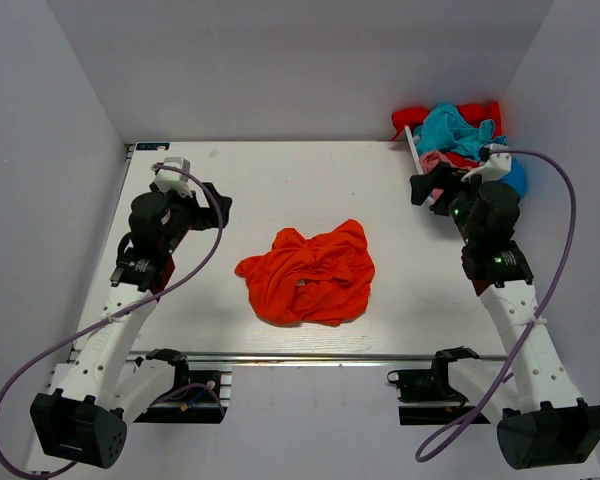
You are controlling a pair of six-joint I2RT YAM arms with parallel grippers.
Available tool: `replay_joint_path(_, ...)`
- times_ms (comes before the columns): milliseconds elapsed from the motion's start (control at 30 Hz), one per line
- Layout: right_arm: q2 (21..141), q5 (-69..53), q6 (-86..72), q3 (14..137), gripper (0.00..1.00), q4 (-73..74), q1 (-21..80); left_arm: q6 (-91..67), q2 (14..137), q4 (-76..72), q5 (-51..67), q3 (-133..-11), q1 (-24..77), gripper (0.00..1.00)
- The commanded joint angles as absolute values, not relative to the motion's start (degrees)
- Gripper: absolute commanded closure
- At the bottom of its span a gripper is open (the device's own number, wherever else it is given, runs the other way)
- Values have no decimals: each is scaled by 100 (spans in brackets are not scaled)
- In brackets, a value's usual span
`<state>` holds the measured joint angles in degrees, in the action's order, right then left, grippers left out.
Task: Fold and stack the t-shirts
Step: Flatten out the tshirt
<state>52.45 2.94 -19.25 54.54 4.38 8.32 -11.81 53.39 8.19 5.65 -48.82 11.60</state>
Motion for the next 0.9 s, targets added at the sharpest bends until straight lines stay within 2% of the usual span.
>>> replay_joint_path(0, 5046, -352, -1881, 5274, 10, 633, 844, -1134, 5273, 958, 984, -5063, 1178, 0)
replay_joint_path(167, 4852, -395, -1838, 4703, 10, 317, 826, -1063, 5598, 793, 1932, -4887, 1178, 0)
replay_joint_path(300, 4965, -272, -1784, 4702, 10, 413, 826, -1169, 6186, 354, 3301, -4527, 1230, 0)
replay_joint_path(400, 5387, -587, -1609, 5035, 10, 763, 853, -1239, 6591, 212, 3541, -4316, 1493, 0)
replay_joint_path(667, 6950, -1590, -1556, 5423, 10, 1011, 1002, -1124, 6740, 677, 2970, -3947, 2539, 0)
replay_joint_path(733, 7092, -1539, -1468, 5510, 10, 1098, 1168, -1213, 6968, 1043, 2647, -3946, 2934, 0)
replay_joint_path(867, 7435, -968, -1459, 5546, 10, 1380, 1371, -1537, 6909, 1722, 1252, -3894, 3479, 0)
